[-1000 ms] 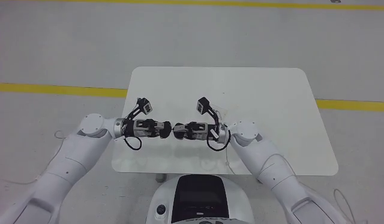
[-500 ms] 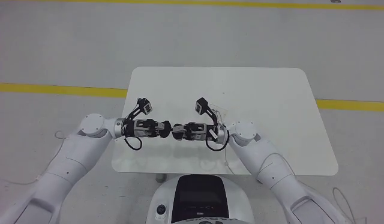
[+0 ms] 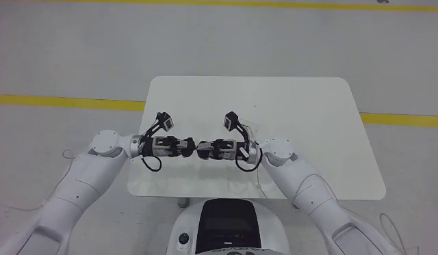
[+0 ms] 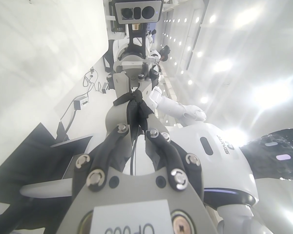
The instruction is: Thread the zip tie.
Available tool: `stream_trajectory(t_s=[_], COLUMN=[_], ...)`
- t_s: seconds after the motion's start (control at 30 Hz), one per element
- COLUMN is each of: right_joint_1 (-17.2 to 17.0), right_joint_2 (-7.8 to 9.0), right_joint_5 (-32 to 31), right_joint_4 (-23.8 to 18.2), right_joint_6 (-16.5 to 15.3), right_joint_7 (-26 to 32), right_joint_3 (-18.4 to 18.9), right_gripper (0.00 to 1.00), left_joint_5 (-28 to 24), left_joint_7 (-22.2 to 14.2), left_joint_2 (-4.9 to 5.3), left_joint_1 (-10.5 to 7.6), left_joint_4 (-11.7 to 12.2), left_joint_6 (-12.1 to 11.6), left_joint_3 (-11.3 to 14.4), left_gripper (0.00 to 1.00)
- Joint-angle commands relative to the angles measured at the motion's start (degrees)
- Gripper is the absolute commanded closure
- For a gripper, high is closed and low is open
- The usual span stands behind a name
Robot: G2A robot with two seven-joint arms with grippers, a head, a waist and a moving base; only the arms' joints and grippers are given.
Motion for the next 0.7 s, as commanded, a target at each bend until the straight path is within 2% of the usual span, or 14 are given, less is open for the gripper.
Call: stream_trajectory(t_s=[0.0,0.3,0.37,0.67], right_joint_1=[-0.10,-1.13,-1.13,-1.13], right_joint_2=[0.10,0.62,0.62,0.62], right_joint_5=[0.39,0.90,0.90,0.90], right_joint_4=[0.19,-0.60,-0.60,-0.60], right_joint_6=[-0.20,0.48,0.48,0.48], right_joint_7=[-0.16,-2.29,-2.29,-2.29], right_joint_3=[0.33,1.62,1.62,1.62], right_gripper=[0.00,0.00,0.00,0.00], left_joint_5=[0.03,0.59,1.75,2.24], left_joint_7=[-0.07,-0.28,-0.16,0.57], left_joint_2=[-0.02,0.00,0.09,0.00], left_joint_1=[0.02,0.13,-0.03,0.19], left_joint_4=[0.12,0.22,0.43,-0.07], left_joint_6=[-0.08,-0.50,0.29,0.22], left_joint_3=[-0.08,-0.59,-0.62,-0.29], left_gripper=[1.00,1.00,1.00,1.00])
